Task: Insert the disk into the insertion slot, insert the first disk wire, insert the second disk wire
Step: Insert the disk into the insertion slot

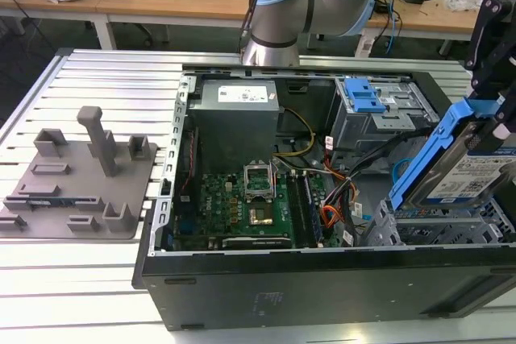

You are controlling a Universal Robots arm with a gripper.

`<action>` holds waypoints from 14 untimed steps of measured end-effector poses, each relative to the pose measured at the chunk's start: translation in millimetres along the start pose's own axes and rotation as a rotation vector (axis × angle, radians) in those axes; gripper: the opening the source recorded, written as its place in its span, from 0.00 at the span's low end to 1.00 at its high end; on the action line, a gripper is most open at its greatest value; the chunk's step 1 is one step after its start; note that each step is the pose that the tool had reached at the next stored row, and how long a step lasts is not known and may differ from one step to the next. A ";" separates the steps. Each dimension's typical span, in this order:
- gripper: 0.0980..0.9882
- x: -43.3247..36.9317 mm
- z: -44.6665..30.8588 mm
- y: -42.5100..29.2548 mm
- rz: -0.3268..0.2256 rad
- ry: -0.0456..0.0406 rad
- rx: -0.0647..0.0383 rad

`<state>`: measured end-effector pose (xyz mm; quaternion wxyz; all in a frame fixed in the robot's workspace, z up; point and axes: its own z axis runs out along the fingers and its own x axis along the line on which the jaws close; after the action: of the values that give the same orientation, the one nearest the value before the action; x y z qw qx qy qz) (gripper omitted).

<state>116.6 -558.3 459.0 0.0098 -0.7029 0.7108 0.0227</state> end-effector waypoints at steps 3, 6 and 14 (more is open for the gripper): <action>0.30 0.1 1.4 -0.5 0.000 0.0001 -0.001; 0.30 0.1 3.3 -1.0 0.000 0.0000 -0.002; 0.30 0.5 10.7 -2.0 0.000 0.0003 -0.003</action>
<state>118.3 -558.3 448.3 0.0086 -0.7028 0.7110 0.0237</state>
